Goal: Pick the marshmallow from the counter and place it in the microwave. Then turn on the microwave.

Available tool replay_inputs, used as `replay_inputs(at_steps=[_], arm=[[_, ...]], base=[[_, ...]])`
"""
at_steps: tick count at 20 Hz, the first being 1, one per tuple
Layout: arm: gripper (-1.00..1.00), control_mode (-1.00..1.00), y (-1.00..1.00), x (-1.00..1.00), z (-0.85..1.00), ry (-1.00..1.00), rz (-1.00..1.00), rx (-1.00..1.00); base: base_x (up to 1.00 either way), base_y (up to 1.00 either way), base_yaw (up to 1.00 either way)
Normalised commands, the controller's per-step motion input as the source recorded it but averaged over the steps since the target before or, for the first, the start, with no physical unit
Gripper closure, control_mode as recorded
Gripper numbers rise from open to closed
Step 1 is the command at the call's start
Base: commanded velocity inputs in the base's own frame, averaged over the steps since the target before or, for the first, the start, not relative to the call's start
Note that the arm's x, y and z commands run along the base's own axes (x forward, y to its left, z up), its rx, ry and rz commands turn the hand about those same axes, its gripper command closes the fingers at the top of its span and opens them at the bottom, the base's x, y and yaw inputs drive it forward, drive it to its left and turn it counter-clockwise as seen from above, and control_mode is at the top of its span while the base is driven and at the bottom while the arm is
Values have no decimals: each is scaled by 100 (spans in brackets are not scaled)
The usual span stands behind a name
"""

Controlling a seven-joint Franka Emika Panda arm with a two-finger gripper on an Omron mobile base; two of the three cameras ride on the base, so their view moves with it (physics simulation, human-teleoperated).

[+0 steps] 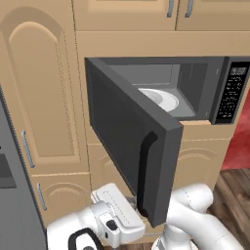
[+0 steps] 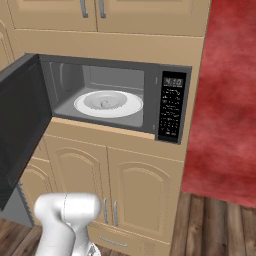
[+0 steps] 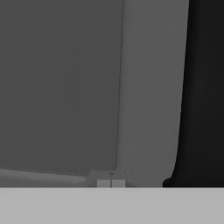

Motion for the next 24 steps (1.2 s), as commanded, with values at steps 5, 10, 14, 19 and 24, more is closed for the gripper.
replay_inputs(at_steps=[5,10,14,19,24], arm=[[100,-100,-25,0,2,0,1,0],[100,-100,-25,0,0,0,2,0],[100,-100,-26,3,0,0,3,0],[100,-100,-27,3,0,0,3,0],[100,-100,-29,2,0,0,3,0]], base=[[0,0,0],[0,0,0],[0,0,0],[0,0,0],[0,0,0]])
